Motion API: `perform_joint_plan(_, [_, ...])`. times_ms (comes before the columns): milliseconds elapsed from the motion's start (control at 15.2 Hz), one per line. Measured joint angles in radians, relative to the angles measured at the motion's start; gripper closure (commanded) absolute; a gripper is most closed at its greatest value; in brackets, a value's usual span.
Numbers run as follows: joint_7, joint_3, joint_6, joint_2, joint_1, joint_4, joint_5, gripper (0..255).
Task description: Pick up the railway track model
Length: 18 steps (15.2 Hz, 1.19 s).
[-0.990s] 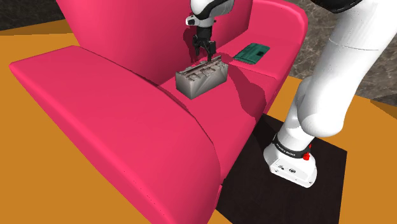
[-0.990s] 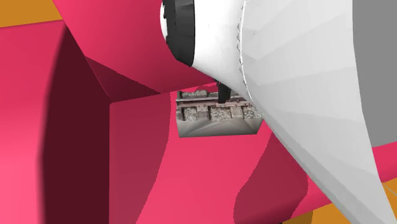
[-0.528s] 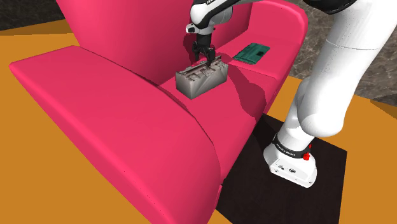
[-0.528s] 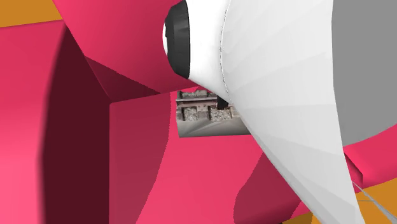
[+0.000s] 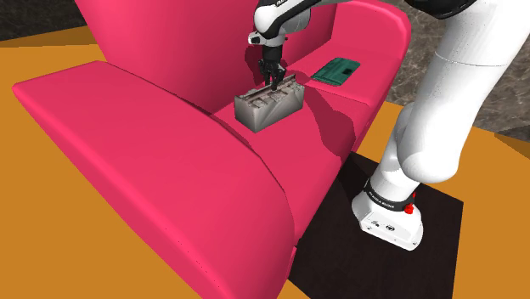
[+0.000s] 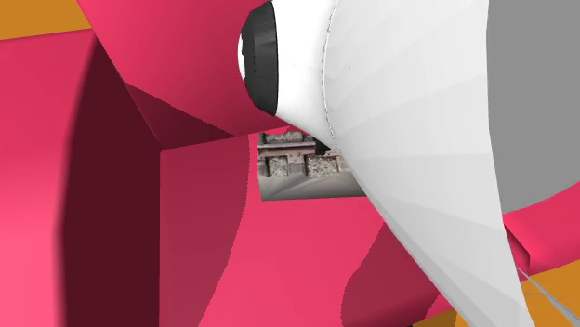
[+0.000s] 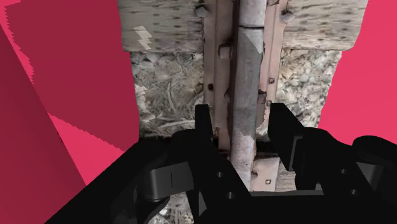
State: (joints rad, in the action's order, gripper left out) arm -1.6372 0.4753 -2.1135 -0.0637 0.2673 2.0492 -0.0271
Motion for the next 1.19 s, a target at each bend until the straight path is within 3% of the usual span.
perform_joint_plan(1188, [0.019, -0.001, 0.186, 0.05, 0.004, -0.134, 0.028, 255])
